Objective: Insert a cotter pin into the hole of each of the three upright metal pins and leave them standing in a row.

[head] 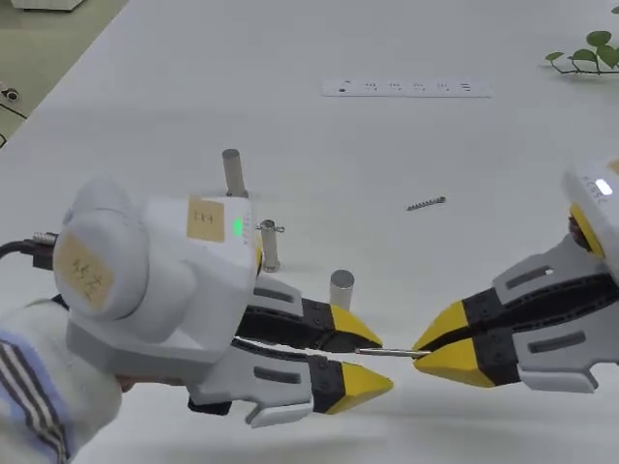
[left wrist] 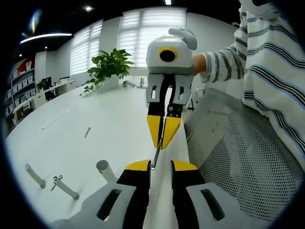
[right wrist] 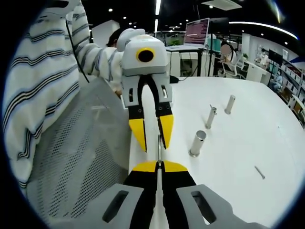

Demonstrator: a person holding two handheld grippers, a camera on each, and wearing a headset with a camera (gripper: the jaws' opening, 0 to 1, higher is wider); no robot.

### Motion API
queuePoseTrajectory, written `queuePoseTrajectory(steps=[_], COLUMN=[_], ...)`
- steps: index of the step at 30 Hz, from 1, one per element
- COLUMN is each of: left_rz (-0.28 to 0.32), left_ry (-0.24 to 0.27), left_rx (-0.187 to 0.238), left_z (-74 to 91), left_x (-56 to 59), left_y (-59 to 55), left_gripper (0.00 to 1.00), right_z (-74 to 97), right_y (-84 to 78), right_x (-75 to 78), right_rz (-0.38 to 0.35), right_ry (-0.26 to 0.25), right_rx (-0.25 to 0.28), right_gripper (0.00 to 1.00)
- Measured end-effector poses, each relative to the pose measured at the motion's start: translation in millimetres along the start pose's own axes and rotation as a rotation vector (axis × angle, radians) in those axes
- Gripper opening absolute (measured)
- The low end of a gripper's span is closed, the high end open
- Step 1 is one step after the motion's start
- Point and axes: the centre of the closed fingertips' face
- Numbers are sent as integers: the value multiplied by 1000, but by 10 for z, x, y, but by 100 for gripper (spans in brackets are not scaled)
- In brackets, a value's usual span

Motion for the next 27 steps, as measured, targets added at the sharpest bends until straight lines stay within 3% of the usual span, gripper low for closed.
queuePoseTrajectory(steps=[5,10,15,17,20,23,27], left_rz=[32,71,90,129,212,207,207], left_ry=[38,99,129,160,201,267,308], left_rx=[-4,-30,-38,-17,68,48,43], left_z=[29,79,120,127,137,153,126], left_x=[-71,-192,-263,-321,-421,-558,-668], left_y=[-93,-237,-350,-369,-324,-401,-438], left_gripper=[30,36,43,43,43,41,39], right_z=[29,37,24,18,5,-4,-22], right_y=[-26,-87,-142,-153,-171,-191,-189], right_x=[92,180,236,269,327,391,488], right_rz=[-16,-45,-73,-79,-94,-109,-117], right_ry=[-23,-46,-48,-53,-61,-74,-92], right_rx=[-9,-26,-39,-42,-42,-47,-54], right_gripper=[3,3,3,3,3,3,3])
Point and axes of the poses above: the centre of the closed fingertips' face, and the gripper's own axes: z roughly backward along the fingers, x roughly to its right, y roughly out of its top, and after that the axes turned 5 degrees about -z, right-handed
